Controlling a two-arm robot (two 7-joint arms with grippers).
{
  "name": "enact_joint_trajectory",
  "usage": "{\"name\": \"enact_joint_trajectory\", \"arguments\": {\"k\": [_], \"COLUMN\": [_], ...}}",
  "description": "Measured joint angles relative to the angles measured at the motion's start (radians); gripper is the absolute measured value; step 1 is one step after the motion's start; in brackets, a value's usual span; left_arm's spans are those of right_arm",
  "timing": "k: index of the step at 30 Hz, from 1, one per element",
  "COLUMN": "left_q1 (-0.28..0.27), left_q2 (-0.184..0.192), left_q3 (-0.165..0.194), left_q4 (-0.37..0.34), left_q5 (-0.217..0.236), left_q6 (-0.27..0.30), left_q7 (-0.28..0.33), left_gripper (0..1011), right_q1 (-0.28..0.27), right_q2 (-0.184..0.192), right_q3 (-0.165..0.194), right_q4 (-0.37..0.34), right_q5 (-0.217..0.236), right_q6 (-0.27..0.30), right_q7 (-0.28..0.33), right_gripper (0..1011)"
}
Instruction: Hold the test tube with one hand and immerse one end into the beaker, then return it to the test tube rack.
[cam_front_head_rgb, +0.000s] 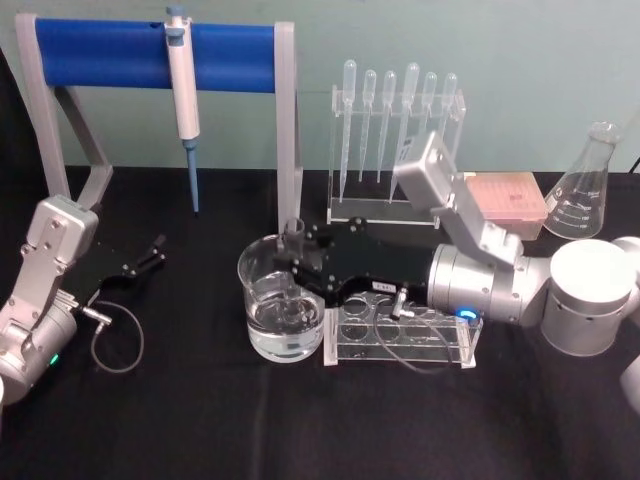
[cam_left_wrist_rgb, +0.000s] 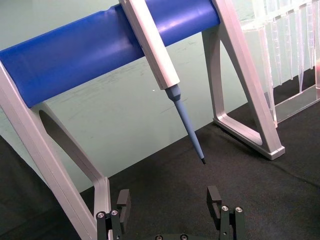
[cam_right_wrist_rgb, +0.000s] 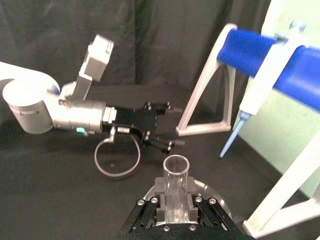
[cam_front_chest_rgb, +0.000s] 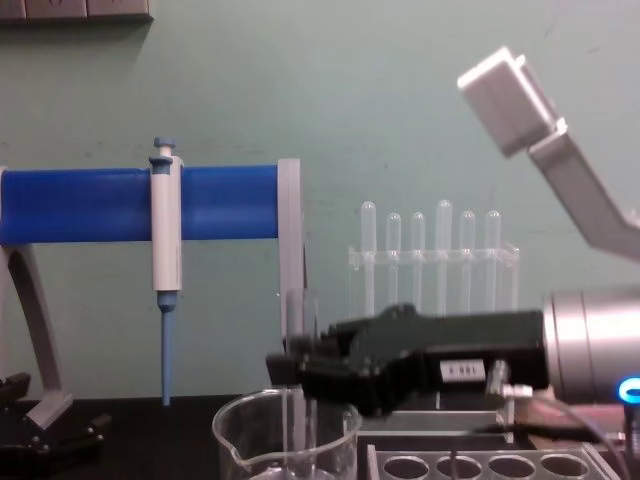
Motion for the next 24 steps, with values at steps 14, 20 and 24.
{"name": "enact_joint_trajectory", "arguments": {"k": [14,20,24], "left_q1": [0.000,0.000,0.000], "left_q2": [0.000,0.000,0.000], "left_q3": [0.000,0.000,0.000], "left_q4": [0.000,0.000,0.000], "left_q5": [0.000,0.000,0.000], "left_q6": [0.000,0.000,0.000], "left_q7": [0.000,0.000,0.000], "left_gripper": [1000,1000,1000], "right_q1": [0.015,0.002,-0.013], "right_q2": [0.052,0.112,0.153], "right_q3": [0.060,0.092,0.112], "right_q4": [-0.110,-0.195,-0.238], "right_q5": [0.070,0.104,0.120], "right_q6": [0.030,0.041,0.044], "right_q7": [0.025,0.025,0.021], "right_gripper": [241,241,241]}}
